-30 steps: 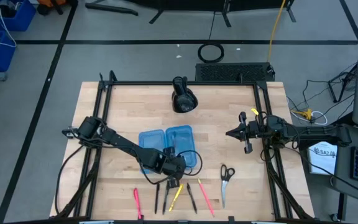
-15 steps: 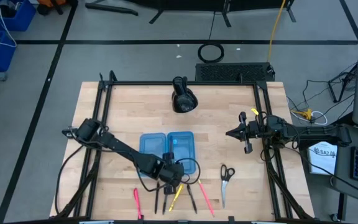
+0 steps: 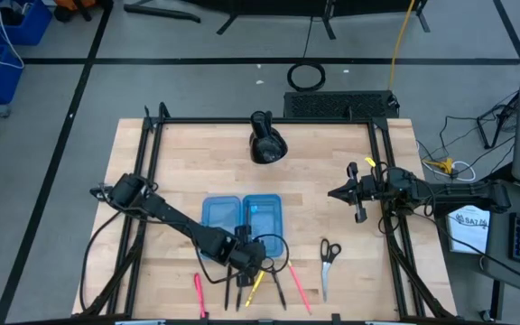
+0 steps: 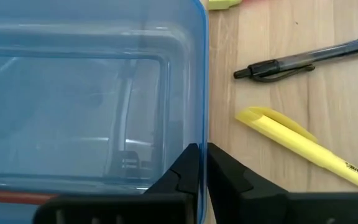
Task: Pick & place school supplies into a supply box
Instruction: Adjust the blue supply box on the table, then put the pink pen into the blue supply box
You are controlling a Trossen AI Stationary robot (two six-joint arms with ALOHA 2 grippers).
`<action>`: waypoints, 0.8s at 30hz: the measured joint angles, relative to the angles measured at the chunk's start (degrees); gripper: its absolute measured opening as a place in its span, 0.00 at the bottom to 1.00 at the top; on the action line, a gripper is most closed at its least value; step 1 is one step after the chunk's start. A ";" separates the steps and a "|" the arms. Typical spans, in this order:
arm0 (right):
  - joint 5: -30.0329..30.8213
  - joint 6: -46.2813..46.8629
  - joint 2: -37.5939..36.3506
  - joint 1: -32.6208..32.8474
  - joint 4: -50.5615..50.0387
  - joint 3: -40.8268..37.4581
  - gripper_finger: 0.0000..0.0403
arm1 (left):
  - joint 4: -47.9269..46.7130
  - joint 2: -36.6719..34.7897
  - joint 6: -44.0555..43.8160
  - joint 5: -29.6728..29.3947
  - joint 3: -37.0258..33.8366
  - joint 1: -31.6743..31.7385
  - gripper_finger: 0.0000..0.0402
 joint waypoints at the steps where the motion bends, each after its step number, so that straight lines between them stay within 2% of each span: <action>1: 0.00 0.00 0.00 -0.01 0.00 0.00 0.00 | 0.12 0.03 0.07 0.02 0.00 0.00 0.08; 8: 0.00 0.00 0.00 -0.02 0.00 -0.01 0.00 | 5.09 0.09 4.17 0.02 0.00 -0.11 0.18; 15: -0.02 0.00 0.00 0.00 0.00 0.00 0.00 | 3.96 0.09 4.57 -0.24 1.10 0.13 0.30; 21: -0.02 0.01 0.00 -0.01 -0.02 0.00 0.00 | -7.07 0.09 4.58 -1.71 8.09 0.11 0.39; 24: -0.02 0.02 0.00 0.00 -0.05 0.00 0.00 | -15.99 0.07 1.27 -1.12 13.53 0.11 0.42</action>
